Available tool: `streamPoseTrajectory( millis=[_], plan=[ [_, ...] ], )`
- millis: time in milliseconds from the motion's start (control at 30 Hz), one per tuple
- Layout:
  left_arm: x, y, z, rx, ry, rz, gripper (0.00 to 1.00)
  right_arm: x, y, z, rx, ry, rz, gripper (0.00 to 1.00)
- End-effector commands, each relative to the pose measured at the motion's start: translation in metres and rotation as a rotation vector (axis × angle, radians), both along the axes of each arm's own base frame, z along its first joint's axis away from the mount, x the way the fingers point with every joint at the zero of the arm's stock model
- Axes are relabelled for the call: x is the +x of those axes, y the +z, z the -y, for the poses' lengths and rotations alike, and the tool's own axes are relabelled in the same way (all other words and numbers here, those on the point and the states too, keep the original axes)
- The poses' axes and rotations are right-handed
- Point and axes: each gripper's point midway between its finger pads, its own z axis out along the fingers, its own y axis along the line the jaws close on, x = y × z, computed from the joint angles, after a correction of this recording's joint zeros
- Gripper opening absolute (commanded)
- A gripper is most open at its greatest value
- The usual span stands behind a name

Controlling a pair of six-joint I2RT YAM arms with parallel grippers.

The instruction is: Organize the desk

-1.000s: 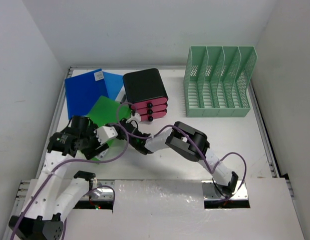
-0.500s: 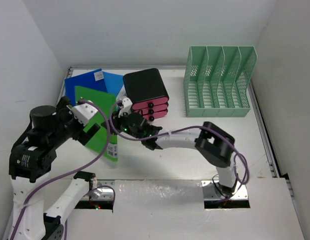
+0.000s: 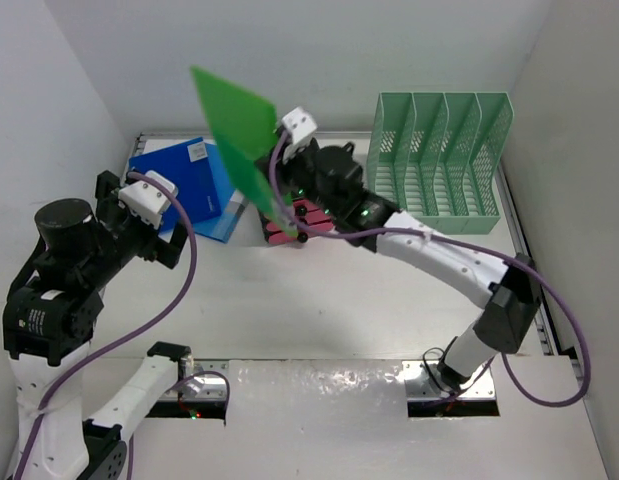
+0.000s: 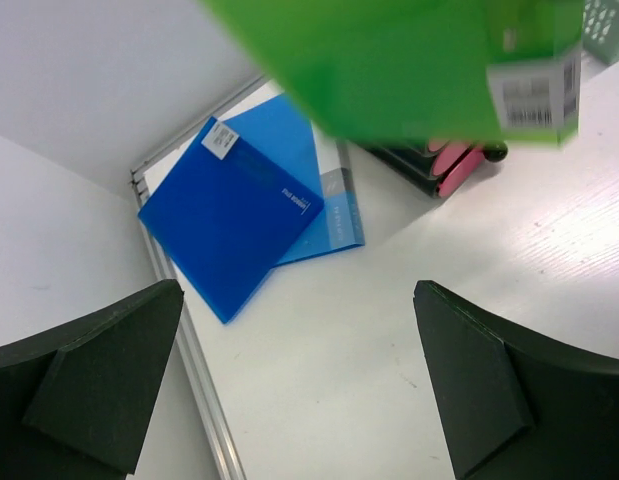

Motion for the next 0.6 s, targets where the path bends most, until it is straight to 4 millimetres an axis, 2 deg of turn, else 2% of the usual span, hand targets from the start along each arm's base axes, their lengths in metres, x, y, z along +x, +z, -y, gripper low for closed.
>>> streamPoseTrajectory(
  millis=[0, 33, 67, 133, 167, 200, 233, 267, 333, 367, 433, 500, 567],
  plan=[
    [0.013, 0.002, 0.011, -0.046, -0.026, 0.011, 1.0, 0.007, 0.099, 0.039, 0.088, -0.085, 0.188, 0.0],
    [0.017, -0.003, 0.01, -0.039, -0.02, 0.003, 1.0, 0.009, 0.11, 0.048, 0.072, -0.108, 0.233, 0.0],
    [0.022, -0.006, 0.01, -0.036, -0.017, -0.002, 1.0, 0.008, 0.134, 0.062, 0.087, -0.146, 0.281, 0.0],
    [0.029, -0.021, 0.011, -0.026, -0.022, -0.034, 1.0, 0.015, 0.159, 0.094, 0.059, -0.279, 0.377, 0.0],
    [0.033, -0.025, 0.013, -0.026, -0.026, -0.045, 1.0, 0.016, 0.176, 0.117, 0.065, -0.334, 0.417, 0.0],
    [0.037, -0.034, 0.014, -0.026, -0.029, -0.067, 1.0, 0.019, 0.184, 0.132, 0.056, -0.373, 0.441, 0.0],
    [0.039, -0.039, 0.018, -0.035, -0.043, -0.08, 1.0, 0.025, 0.187, 0.15, 0.038, -0.428, 0.449, 0.0],
    [0.045, -0.043, 0.02, -0.037, -0.048, -0.09, 1.0, 0.038, 0.192, 0.179, 0.028, -0.502, 0.456, 0.0],
    [0.052, -0.054, 0.023, -0.043, -0.058, -0.117, 1.0, 0.042, 0.197, 0.217, 0.036, -0.601, 0.463, 0.0],
    [0.058, -0.057, 0.024, -0.042, -0.059, -0.118, 1.0, 0.05, 0.19, 0.239, 0.016, -0.66, 0.456, 0.0],
    [0.066, -0.064, 0.025, -0.038, -0.054, -0.134, 1.0, 0.051, 0.194, 0.269, 0.001, -0.727, 0.468, 0.0],
    [0.074, -0.072, 0.025, -0.033, -0.051, -0.15, 1.0, 0.054, 0.19, 0.281, -0.025, -0.752, 0.459, 0.0],
    [0.08, -0.076, 0.026, -0.034, -0.048, -0.159, 0.99, 0.065, 0.172, 0.295, -0.083, -0.785, 0.429, 0.0]
  ],
)
